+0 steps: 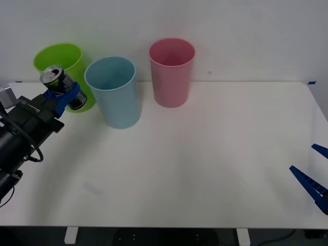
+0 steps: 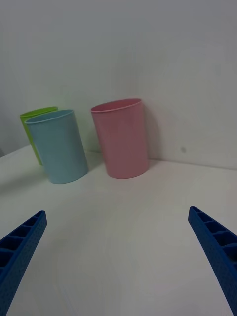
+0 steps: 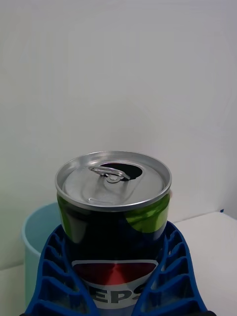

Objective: Grasp the object on the table and drop it into the matching bin: aluminum can to the light blue bin, PET bottle to the pink bin.

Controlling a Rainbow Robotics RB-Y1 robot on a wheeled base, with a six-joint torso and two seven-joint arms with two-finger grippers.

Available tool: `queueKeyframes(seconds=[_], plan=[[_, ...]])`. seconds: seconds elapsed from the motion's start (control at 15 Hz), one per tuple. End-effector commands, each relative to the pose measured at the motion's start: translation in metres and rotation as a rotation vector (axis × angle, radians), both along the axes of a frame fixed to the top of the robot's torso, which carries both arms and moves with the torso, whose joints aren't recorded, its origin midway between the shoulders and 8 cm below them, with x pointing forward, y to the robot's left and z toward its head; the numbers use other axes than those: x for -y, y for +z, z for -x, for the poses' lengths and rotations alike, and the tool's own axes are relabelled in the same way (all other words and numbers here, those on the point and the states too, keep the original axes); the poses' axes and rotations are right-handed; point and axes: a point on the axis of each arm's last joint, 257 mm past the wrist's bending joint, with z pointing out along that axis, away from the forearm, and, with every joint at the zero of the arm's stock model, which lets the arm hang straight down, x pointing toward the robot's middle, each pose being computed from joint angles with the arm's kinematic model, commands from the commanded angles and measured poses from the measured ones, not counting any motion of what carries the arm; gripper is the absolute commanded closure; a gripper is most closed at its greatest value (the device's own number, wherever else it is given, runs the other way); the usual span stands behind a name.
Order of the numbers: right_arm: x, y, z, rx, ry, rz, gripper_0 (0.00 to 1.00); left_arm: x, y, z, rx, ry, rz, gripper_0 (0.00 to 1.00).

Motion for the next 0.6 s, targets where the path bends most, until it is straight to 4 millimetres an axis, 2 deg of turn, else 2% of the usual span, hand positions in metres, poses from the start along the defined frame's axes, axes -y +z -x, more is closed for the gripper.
queueKeyframes(seconds=[0.07,0.6], plan=[[0.0,0.0,0.0,0.0,0.0,0.0,0.0,0.003,0.014,-0.013,-0.004,0.003,0.006,1.0],[0.0,0.0,0.0,0.0,0.0,0.0,0.0,0.017,0.031,-0.068,0.003,0.012,-0.028,1.0]])
